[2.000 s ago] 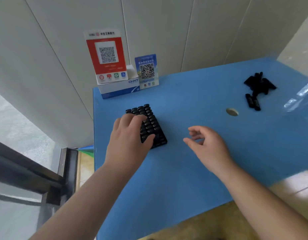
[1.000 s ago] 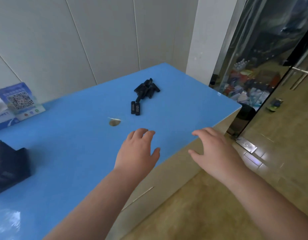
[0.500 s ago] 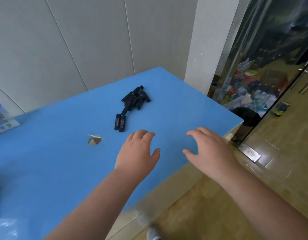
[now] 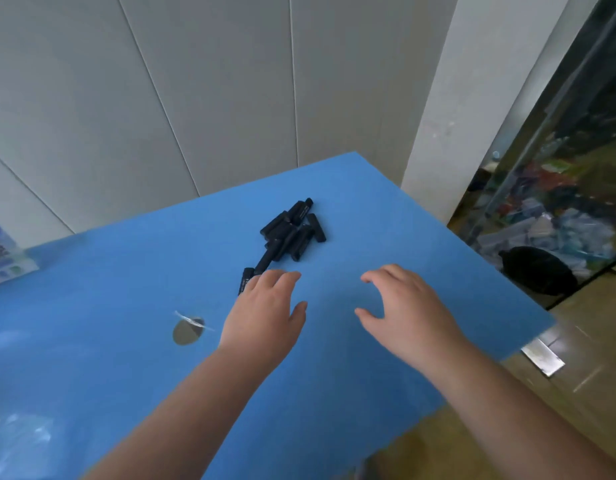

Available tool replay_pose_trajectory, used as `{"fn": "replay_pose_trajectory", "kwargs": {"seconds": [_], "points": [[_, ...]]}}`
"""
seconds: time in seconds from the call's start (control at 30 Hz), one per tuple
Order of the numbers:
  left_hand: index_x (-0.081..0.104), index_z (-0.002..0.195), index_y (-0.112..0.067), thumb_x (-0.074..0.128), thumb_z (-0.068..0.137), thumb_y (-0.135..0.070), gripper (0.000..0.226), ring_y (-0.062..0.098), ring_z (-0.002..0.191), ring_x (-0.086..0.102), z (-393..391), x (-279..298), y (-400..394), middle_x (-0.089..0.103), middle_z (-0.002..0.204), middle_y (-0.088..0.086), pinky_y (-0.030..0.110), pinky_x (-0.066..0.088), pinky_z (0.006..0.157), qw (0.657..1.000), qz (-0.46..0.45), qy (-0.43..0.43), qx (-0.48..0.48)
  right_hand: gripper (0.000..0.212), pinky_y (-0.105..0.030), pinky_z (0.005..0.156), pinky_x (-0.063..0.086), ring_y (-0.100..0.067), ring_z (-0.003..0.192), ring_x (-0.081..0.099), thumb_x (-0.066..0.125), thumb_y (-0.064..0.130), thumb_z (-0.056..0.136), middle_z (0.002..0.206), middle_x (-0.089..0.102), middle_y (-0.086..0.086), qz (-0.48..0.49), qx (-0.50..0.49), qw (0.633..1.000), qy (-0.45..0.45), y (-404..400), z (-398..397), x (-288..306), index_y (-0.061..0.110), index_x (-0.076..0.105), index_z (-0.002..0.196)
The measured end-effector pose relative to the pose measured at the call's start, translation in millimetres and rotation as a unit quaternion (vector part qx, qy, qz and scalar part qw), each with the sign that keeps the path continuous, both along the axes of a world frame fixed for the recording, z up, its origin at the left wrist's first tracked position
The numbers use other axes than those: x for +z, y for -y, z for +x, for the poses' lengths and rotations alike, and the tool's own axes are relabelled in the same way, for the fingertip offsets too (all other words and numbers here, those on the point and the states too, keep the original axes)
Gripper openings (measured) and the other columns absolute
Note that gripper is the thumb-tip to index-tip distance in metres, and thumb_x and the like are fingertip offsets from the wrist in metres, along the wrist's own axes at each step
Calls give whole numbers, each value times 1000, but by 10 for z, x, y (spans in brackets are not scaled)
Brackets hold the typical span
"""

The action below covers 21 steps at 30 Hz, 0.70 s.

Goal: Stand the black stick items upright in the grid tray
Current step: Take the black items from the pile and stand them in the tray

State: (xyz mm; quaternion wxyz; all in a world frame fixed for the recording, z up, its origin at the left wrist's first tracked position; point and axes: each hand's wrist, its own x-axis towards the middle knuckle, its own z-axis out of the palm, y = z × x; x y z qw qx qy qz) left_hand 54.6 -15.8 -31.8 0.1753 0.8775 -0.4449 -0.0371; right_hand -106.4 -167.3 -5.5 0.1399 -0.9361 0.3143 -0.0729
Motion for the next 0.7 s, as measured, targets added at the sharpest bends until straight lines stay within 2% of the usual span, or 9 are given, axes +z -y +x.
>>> {"fn": "replay_pose_trajectory", "kwargs": {"seconds": [0.1, 0.17, 0.2, 0.3, 0.37, 0.47, 0.57, 0.63, 0.7], "points": [[55, 130, -24, 48, 99, -33, 33, 21, 117, 51, 210, -47, -11, 55, 128, -4, 33, 44, 92, 994, -11, -55, 90, 46, -29, 101, 40, -16, 120, 51, 67, 43, 88, 125, 55, 10, 13, 29, 999, 0, 126, 173, -82, 26, 57, 130], [61, 115, -20, 47, 98, -28, 24, 23, 102, 55, 365, -99, -54, 58, 114, -1, 33, 41, 77, 985, -19, -78, 155, 45, -27, 98, 39, -15, 119, 51, 67, 42, 88, 123, 56, 10, 25, 47, 999, 1, 175, 264, -157, 27, 58, 129], [62, 113, -19, 47, 98, -28, 23, 24, 101, 56, 429, -137, -82, 58, 112, 0, 33, 39, 74, 980, -11, -79, 181, 44, -26, 97, 39, -14, 119, 51, 67, 42, 88, 123, 56, 11, 33, 56, 998, -1, 197, 306, -198, 27, 58, 128], [59, 126, -23, 46, 99, -33, 32, 21, 115, 56, 551, -257, -115, 55, 126, -1, 34, 42, 79, 967, 17, -94, 236, 44, -25, 96, 39, -12, 121, 50, 65, 43, 89, 125, 54, 14, 55, 89, 994, -10, 269, 431, -303, 29, 57, 130], [56, 133, -24, 45, 99, -35, 37, 21, 116, 55, 612, -309, -72, 54, 131, -1, 35, 45, 82, 956, 25, -117, 269, 44, -25, 97, 39, -11, 122, 49, 65, 43, 90, 126, 53, 14, 64, 113, 991, -12, 318, 523, -354, 29, 56, 131], [60, 126, -22, 48, 96, -33, 34, 21, 99, 59, 696, -359, 16, 57, 120, -1, 31, 41, 73, 945, 17, -127, 301, 43, -25, 95, 39, -10, 123, 48, 63, 43, 91, 127, 52, 16, 76, 145, 986, -8, 369, 656, -405, 30, 56, 131], [63, 114, -20, 54, 93, -32, 25, 20, 91, 61, 726, -373, 59, 60, 112, -3, 30, 43, 72, 942, 4, -129, 309, 42, -23, 93, 38, -8, 124, 45, 61, 44, 93, 128, 50, 17, 91, 173, 981, -13, 382, 753, -447, 31, 54, 133], [62, 118, -23, 56, 93, -32, 27, 15, 88, 57, 723, -357, 57, 61, 109, -9, 28, 40, 69, 938, 14, -138, 317, 41, -21, 90, 37, -7, 124, 44, 60, 43, 94, 127, 49, 16, 101, 186, 977, -15, 372, 789, -484, 31, 54, 133], [61, 120, -27, 58, 91, -31, 30, 11, 83, 56, 708, -333, 25, 60, 98, -17, 25, 38, 60, 932, 27, -155, 328, 39, -18, 87, 34, -7, 123, 44, 59, 41, 95, 126, 49, 15, 107, 202, 974, -16, 342, 800, -527, 29, 55, 132]]}}
